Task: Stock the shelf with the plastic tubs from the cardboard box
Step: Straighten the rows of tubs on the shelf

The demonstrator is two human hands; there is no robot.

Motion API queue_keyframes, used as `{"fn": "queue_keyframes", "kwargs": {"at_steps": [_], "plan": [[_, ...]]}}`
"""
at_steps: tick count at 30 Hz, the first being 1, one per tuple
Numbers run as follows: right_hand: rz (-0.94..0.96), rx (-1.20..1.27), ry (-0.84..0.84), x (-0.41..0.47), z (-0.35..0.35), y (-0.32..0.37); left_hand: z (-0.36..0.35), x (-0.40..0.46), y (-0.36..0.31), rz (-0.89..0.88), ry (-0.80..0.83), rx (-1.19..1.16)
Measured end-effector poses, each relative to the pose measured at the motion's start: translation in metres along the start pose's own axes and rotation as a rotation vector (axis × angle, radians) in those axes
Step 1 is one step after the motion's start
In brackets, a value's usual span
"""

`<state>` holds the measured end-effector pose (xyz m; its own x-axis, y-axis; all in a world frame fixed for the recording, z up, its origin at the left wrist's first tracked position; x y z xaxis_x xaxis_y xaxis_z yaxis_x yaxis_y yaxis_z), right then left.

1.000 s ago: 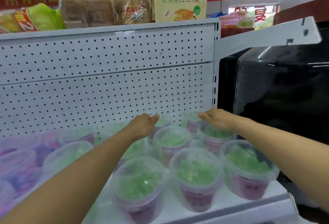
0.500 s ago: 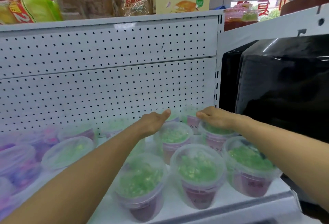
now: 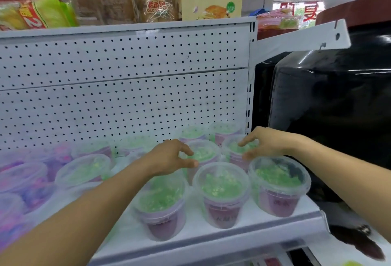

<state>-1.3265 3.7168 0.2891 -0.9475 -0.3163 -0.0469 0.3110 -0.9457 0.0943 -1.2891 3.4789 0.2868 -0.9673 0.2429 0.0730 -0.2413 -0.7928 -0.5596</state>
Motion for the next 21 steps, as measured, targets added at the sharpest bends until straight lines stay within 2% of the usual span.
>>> {"fn": "queue_keyframes", "kwargs": {"at_steps": [5, 10, 15, 18, 21], "plan": [[0.015, 0.05, -0.023, 0.004, -0.002, 0.01, 0.001, 0.004, 0.004, 0.032, -0.055, -0.024], [-0.004, 0.075, 0.003, 0.004, -0.008, 0.007, -0.004, 0.003, 0.006, 0.065, -0.015, 0.004], [0.012, 0.102, -0.077, -0.029, 0.003, -0.001, -0.006, -0.028, -0.031, -0.092, -0.108, -0.088], [0.022, 0.078, -0.062, -0.065, 0.009, -0.01, -0.027, -0.052, -0.05, -0.158, -0.004, -0.097], [-0.007, 0.063, 0.023, -0.092, 0.002, -0.019, -0.04, -0.067, -0.056, -0.125, 0.063, -0.073]]}}
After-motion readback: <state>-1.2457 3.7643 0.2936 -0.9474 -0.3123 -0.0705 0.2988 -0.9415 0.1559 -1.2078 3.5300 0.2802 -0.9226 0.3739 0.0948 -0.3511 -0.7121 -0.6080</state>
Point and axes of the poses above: each hand's wrist, its own x-axis towards the middle knuckle, its own z-axis out of the back of the hand, y = z × x, the point moved 8 cm from there along x, towards the middle knuckle, and after that the axes turned 15 degrees about -x, right-handed, at the moved point
